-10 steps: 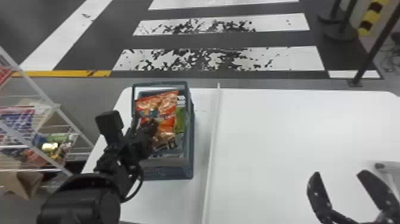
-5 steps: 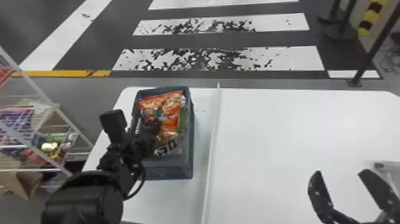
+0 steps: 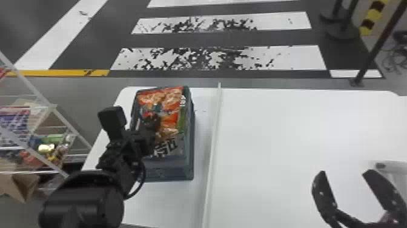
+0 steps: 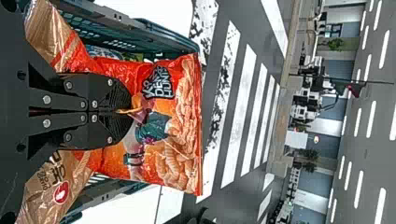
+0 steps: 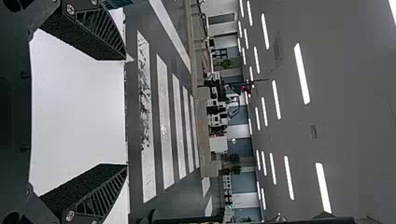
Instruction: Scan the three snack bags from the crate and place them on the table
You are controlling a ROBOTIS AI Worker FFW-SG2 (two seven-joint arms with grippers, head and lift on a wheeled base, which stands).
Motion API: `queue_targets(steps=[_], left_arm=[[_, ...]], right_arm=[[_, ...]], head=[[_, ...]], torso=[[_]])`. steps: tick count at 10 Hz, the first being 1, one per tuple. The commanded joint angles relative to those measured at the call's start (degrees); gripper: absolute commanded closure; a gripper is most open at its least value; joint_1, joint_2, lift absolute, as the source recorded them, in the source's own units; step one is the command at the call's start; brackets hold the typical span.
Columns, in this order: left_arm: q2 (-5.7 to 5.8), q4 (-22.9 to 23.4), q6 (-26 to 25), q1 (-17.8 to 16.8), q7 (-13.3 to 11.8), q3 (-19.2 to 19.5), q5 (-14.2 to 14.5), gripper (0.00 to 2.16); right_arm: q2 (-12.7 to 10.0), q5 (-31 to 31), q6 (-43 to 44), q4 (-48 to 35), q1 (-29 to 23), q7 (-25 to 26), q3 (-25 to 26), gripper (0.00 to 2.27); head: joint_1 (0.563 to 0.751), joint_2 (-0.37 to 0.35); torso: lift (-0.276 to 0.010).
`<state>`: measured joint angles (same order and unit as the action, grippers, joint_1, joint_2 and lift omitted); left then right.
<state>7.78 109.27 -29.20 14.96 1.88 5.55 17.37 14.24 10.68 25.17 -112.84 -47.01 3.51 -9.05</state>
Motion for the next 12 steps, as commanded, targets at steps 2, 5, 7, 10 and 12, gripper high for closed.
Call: queue_targets(steps=[2,5,7,10,12], left_arm=[[0.05,4.47,0.06,2.09,1.29,-0.01,-2.17,2.13],[0.05,15.72,0.06,8.16,2.25,-0.01,-3.31,2.13],[0.05,23.80,-0.99,11.58,1.20,-2.47,-3.40,2.13],[-0.13,23.80,-2.93,10.09,-1.53,-11.44,-3.22,2.13],[-0.04,17.65,-3.10,7.01,-4.78,-18.21,-3.04,2.13]], right_arm=[[0.00,0.57,-0.18,0.52,0.34,0.00,0.00,0.11],[-0.35,0.66,-0.35,0.78,1.31,1.06,0.88,0.11],[-0.79,0.75,-0.70,0.61,1.75,1.14,2.55,0.11],[-0.88,0.75,0.00,-0.19,1.57,5.36,3.78,0.11],[-0.88,1.62,0.53,-1.15,1.49,5.63,4.57,0.11]], head=[[0.695,0.135],[0.695,0.136],[0.695,0.095],[0.695,-0.028],[0.695,-0.148]], torso=[[-0.037],[-0.037],[-0.037],[-0.037],[-0.037]])
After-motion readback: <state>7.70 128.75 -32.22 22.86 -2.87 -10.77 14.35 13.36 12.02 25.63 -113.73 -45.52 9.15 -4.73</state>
